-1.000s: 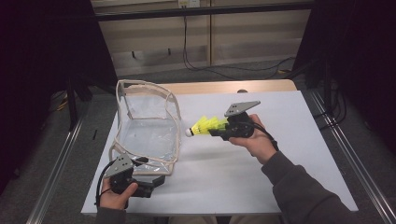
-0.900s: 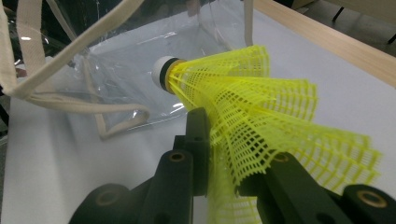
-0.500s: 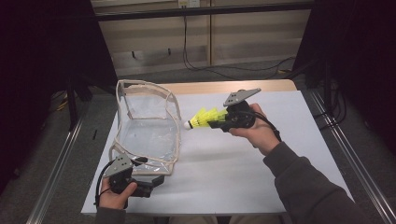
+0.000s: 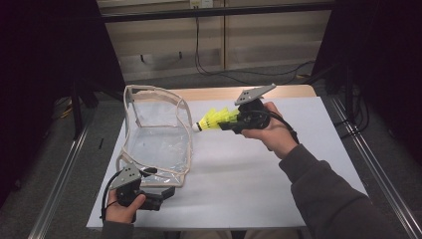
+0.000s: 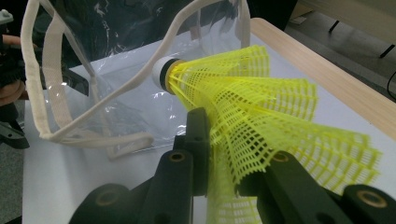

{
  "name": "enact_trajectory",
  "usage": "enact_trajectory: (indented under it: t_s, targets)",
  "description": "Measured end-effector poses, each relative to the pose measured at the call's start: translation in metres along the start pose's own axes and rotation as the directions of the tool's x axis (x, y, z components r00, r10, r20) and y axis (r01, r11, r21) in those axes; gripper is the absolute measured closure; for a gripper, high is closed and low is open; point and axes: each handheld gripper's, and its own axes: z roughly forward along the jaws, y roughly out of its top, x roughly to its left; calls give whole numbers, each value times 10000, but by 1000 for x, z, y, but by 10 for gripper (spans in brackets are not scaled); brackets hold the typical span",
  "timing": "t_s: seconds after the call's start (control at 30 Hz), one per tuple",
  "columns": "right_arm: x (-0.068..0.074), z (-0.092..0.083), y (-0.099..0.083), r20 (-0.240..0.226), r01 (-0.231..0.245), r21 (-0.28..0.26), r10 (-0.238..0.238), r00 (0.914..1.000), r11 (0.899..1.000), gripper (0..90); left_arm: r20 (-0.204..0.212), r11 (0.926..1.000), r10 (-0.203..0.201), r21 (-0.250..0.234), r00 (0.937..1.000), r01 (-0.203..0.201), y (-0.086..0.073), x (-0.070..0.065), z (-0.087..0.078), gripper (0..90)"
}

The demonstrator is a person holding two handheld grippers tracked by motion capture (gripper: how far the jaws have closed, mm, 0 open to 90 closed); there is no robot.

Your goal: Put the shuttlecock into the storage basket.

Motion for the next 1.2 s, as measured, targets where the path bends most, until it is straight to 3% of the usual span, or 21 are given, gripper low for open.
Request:
enact_trajectory:
  t_s: [0.53,1.2]
  targets:
    - [9,2,30,-185,362,8,-362,9992,9993,799,16,10000,30,20,10000,-30,0,0,0,34]
    - [27,19,60,-294,902,78,-900,9955,9959,799,2,10000,-23,24,10000,23,0,1,-1,34]
